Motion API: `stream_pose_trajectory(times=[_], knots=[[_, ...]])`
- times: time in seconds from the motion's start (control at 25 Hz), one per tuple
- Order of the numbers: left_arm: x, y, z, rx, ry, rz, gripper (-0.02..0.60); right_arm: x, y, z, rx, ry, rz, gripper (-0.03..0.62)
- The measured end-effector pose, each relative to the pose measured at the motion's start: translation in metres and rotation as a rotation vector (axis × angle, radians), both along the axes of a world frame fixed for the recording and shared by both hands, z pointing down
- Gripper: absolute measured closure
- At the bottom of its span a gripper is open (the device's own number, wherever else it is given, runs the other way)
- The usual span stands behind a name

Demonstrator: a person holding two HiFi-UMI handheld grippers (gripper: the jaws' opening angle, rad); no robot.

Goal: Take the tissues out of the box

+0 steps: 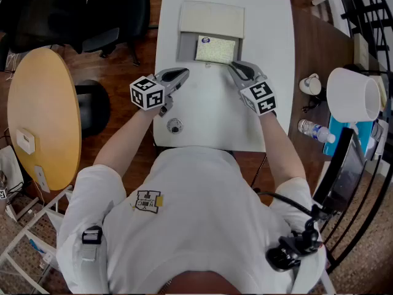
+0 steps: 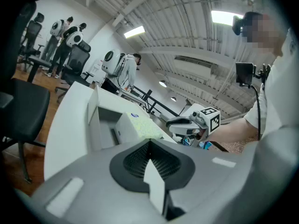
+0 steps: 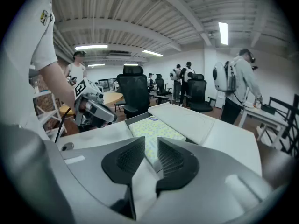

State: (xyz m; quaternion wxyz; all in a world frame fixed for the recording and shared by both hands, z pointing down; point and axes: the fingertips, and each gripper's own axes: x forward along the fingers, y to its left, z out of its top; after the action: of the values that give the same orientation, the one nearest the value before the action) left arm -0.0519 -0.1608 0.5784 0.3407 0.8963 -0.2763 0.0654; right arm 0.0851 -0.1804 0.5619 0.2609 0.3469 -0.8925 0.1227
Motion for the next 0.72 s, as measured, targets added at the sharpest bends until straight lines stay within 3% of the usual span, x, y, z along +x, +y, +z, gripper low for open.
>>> stream_pose_trajectory(times=[0.08, 0.28, 0.36, 0.44, 0.48, 0.72], knots=[[0.005, -0.019, -0.001, 0.003, -0.008, 0.017, 0.581, -0.003, -0.020, 0.000, 0.022, 0.067, -0.087, 0.453], [0.020, -0.040, 0.001, -0.001, -0.026, 0.059, 0.581, -0.024, -0.041, 0.009, 0.072, 0.226, -0.383, 0.184], [0.021, -0.040, 0.006, -0.011, -0.036, 0.064, 0.581, -0.030, -0.044, 0.024, 0.079, 0.314, -0.500, 0.128], [0.020, -0.040, 0.011, -0.020, -0.042, 0.065, 0.581, -0.033, -0.048, 0.042, 0.053, 0.391, -0.589, 0.122], [0.019, -0.040, 0.012, -0.024, -0.043, 0.062, 0.581, -0.033, -0.049, 0.048, 0.034, 0.406, -0.613, 0.155], [0.018, -0.040, 0.014, -0.027, -0.052, 0.053, 0.581, -0.032, -0.052, 0.046, -0.002, 0.374, -0.645, 0.208]])
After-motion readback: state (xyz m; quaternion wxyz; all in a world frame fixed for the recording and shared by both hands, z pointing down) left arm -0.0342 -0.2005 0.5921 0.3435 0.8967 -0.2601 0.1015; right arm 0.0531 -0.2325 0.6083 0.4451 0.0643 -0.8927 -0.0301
